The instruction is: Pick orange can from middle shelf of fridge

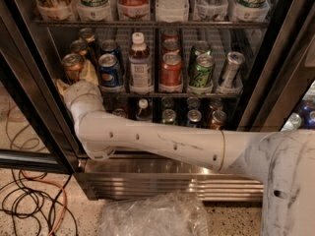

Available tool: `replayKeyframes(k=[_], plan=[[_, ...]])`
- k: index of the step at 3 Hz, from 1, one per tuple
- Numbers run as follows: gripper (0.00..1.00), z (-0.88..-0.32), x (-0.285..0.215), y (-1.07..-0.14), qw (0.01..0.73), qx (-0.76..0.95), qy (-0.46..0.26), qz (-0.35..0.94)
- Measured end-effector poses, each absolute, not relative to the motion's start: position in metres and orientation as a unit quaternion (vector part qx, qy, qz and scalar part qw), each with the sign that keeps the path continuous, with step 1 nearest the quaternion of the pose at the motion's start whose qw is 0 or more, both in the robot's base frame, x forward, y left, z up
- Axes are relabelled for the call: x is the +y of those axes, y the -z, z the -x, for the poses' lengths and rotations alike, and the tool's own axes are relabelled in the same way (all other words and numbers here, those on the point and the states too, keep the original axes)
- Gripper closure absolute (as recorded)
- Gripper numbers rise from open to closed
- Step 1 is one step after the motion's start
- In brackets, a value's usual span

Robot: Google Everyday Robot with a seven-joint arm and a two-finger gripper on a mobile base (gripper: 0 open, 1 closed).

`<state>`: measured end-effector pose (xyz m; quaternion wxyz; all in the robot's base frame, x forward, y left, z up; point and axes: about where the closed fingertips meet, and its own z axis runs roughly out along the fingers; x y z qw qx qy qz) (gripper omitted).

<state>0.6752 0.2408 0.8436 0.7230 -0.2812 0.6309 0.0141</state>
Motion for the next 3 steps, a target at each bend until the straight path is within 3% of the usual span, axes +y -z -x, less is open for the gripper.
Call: replayKeyframes(k=[1, 3], plan=[[0.42, -0.6874, 0.2468, -0.8418, 0.721, 0.632, -0.017, 0.284], [0.84, -0.6838, 0.2402, -0.8474, 0.739, 0.621, -0.019, 0.261]])
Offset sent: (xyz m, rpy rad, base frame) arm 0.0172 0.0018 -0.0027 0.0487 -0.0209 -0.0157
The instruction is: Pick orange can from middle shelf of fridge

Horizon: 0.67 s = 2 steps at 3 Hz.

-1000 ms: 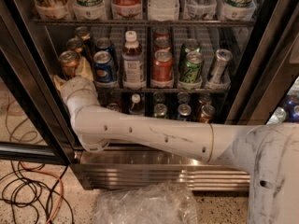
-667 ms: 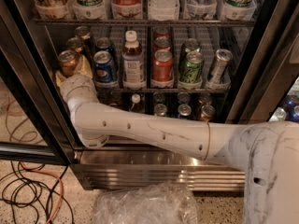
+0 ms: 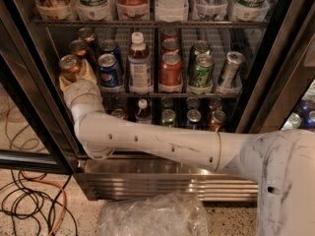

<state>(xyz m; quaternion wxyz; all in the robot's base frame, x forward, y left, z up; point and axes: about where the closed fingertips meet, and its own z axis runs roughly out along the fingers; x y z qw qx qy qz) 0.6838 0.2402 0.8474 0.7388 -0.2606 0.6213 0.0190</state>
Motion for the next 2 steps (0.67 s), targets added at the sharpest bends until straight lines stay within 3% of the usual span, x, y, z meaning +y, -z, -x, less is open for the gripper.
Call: replayKeyframes(k=[1, 2], plan=[[1.00, -0.684, 0.240, -0.847, 0.739, 0.621, -0.019, 0.261], [1.00, -0.679, 0.240, -0.861, 0.744, 0.606, -0.027, 0.279]])
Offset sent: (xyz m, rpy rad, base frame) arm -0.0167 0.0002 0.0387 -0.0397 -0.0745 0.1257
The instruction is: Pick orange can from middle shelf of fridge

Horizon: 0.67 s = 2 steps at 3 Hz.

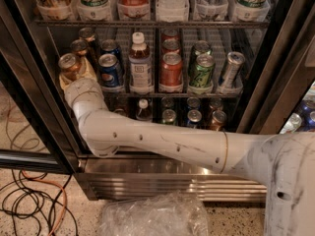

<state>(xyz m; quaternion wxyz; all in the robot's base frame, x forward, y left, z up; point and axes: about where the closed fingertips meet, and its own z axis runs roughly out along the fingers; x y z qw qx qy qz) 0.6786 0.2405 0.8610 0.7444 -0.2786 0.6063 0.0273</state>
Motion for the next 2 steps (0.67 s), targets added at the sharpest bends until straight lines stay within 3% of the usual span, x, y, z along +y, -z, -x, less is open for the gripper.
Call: replayKeyframes(k=[2], plan=[[1.00, -0.648, 0.202, -0.926, 0.794, 0.559, 0.011, 0.241]])
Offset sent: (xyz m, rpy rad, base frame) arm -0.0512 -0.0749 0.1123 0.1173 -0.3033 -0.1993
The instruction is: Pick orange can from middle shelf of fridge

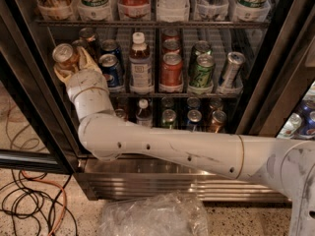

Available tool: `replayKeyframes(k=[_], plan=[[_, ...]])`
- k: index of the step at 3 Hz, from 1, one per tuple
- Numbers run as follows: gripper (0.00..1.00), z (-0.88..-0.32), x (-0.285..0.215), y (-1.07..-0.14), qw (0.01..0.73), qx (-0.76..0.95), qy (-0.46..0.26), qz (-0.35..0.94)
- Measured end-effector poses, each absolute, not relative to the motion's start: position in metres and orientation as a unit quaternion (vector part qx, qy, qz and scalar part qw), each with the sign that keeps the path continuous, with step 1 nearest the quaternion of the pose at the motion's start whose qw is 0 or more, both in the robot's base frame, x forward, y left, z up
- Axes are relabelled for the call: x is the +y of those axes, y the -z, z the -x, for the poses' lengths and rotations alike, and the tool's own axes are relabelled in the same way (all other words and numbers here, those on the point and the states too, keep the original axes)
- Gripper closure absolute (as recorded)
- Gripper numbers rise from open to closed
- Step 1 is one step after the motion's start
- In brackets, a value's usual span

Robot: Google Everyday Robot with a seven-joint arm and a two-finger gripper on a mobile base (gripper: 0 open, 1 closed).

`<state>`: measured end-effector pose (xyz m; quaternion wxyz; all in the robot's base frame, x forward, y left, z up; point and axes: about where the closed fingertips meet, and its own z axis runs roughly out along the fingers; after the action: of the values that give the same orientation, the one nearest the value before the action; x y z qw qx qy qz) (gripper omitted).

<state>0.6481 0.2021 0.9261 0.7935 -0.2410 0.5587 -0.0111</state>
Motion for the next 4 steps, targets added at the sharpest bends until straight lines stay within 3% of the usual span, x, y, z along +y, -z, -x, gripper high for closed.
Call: replayKeyframes(k=[2, 4], plan=[[1.00, -0.651, 0.203, -0.928, 0.794, 0.552, 0.008, 0.256], [1.00, -0.595, 0.169, -0.935, 0.736, 0.564, 0.008, 0.375]])
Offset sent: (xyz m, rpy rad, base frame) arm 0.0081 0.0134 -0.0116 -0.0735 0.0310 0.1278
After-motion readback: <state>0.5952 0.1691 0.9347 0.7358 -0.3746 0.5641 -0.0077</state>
